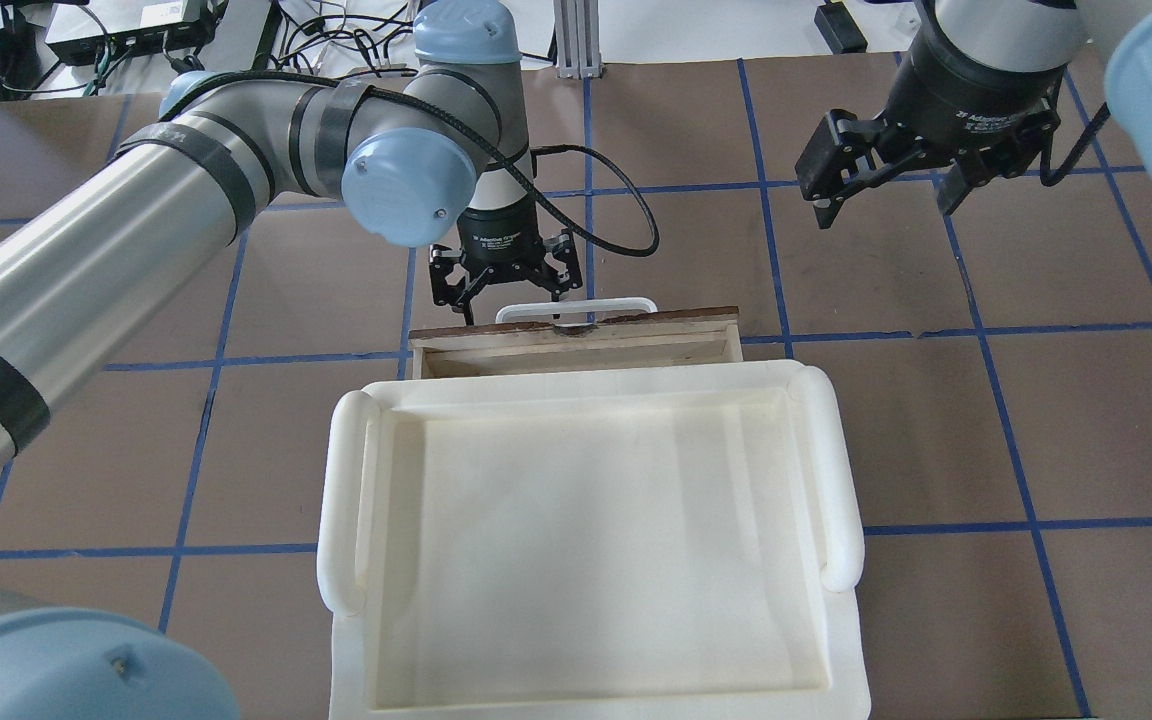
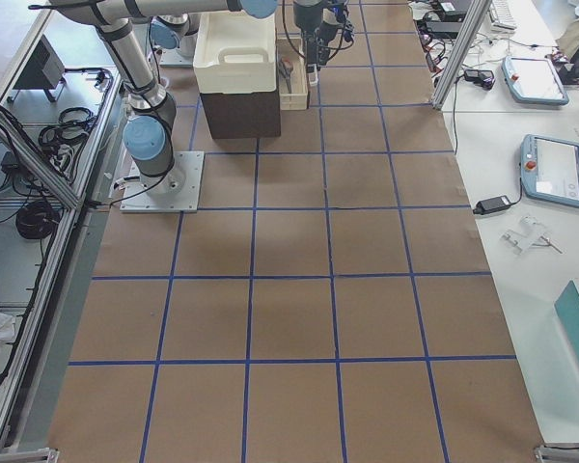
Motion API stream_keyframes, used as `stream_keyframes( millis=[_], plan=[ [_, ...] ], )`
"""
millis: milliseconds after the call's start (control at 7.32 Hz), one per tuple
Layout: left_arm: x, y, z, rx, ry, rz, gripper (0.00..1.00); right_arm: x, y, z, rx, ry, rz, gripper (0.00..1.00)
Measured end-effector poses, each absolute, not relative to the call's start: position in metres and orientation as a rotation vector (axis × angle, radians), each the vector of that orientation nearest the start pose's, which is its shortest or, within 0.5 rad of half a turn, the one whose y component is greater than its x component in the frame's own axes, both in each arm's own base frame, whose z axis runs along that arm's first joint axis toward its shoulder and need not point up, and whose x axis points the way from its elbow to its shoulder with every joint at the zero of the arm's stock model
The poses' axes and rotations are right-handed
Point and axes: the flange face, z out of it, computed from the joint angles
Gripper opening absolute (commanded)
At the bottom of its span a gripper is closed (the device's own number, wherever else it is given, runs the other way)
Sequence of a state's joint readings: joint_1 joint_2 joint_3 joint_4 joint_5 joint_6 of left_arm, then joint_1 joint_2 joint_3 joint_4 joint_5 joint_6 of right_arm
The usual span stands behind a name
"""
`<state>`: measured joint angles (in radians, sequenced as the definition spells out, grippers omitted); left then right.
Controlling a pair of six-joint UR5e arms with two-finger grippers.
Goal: Put scissors in drawer and close it
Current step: 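Push the drawer shut with the left gripper, away from the robot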
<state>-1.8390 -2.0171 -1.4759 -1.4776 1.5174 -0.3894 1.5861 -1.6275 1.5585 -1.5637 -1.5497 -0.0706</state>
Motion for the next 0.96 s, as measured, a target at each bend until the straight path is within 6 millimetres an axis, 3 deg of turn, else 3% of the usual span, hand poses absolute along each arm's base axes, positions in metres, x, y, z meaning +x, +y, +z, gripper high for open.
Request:
stream_keyframes(
  millis=[957],
  plan=[
    [-0.295,-0.542,0.281,-0.192,3.002,0.588,1.0,0.143,-0.473,0.523,-0.134,3.116,-0.135,1.0]
  ],
)
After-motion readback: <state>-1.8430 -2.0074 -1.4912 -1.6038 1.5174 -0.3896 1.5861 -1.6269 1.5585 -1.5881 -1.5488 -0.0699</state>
